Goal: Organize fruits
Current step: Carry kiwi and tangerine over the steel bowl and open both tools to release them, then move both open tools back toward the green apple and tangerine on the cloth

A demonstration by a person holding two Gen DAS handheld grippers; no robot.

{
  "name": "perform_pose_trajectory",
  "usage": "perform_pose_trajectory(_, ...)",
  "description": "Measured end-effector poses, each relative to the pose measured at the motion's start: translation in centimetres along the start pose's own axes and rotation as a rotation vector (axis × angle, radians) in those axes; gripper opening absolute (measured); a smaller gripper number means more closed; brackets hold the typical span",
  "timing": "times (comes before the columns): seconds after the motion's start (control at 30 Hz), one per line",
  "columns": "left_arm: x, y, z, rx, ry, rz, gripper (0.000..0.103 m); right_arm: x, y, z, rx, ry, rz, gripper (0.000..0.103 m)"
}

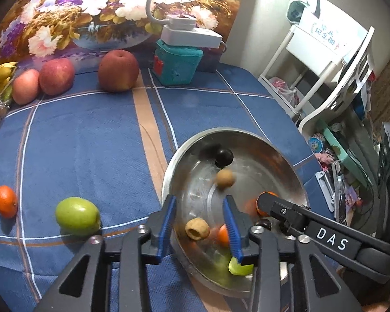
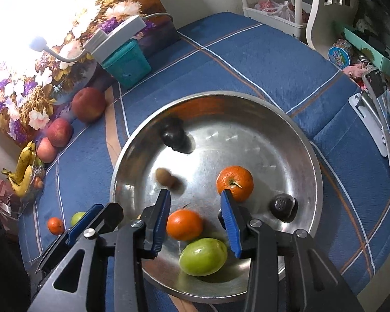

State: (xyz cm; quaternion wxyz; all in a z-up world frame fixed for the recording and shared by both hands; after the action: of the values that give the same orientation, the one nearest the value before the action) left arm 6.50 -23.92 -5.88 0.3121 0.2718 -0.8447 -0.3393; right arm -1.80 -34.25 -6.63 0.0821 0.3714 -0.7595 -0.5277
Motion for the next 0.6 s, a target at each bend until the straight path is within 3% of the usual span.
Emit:
perform_pose_trajectory(0.17,-1.0,0.9,-0.3,0.004,0.016,-0.016,0.047,-0.3,0.3,-0.1,0.007,0.000,-0.008,0.041)
perform_pose_trajectory(0.37,-6.5,2.8,-0.9,0.008,0.166,-0.140,0.058,-0.9,0.1,0.4,-0.003,0.023,-0.006,0.041)
perform_pose_trajectory(0.6,-11.9,4.9,-0.5,0.015,0.284,-0.241,0.060,-3.1,-0.1,1.0,-0.011,0.088,-0.016,0.041)
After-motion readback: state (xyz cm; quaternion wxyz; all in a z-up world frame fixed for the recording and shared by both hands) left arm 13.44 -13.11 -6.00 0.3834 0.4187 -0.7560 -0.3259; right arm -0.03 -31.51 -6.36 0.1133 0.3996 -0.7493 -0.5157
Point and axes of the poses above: each gripper's, at about its wrist camera, not at the fingertips, and y roughly against the way its jaws point, x to its right, z to its underside, the point moved 8 cm from there along -y, roughly the way its jaws point, and after that the axes turned 5 degrees about x, right-handed, at the moved point
